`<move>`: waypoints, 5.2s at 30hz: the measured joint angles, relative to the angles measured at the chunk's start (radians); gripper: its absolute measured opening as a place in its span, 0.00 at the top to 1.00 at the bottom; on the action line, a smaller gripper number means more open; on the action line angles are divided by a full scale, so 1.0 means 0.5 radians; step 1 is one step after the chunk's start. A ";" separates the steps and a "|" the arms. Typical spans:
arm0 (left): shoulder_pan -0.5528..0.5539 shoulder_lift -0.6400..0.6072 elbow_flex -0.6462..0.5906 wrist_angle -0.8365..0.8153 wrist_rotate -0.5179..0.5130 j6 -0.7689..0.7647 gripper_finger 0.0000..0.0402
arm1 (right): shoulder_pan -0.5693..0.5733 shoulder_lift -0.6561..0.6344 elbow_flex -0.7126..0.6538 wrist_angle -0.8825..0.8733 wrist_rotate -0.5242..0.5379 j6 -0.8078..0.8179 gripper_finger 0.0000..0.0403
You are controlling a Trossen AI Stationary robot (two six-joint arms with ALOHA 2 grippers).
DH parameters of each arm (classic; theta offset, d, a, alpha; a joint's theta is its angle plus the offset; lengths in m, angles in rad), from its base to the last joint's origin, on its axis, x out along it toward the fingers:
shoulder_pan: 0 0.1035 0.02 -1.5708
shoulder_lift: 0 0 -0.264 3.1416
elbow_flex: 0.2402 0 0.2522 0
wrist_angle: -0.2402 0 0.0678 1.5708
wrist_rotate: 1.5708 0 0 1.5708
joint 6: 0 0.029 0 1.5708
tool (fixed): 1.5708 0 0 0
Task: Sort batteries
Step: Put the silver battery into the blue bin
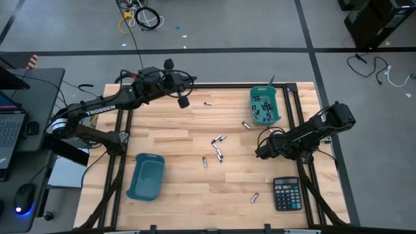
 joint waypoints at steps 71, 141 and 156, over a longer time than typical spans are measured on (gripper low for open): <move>-1.253 -0.079 0.000 -1.440 -0.761 -0.730 1.00 | -0.409 -0.165 1.011 0.393 1.381 -3.530 1.00; -0.777 0.188 -0.819 0.579 -0.465 0.052 1.00 | -0.677 -0.140 0.337 0.596 0.494 -2.494 0.60; -0.777 0.188 -0.819 0.598 -0.448 0.005 1.00 | -0.662 -0.133 0.267 0.769 0.491 -2.683 0.76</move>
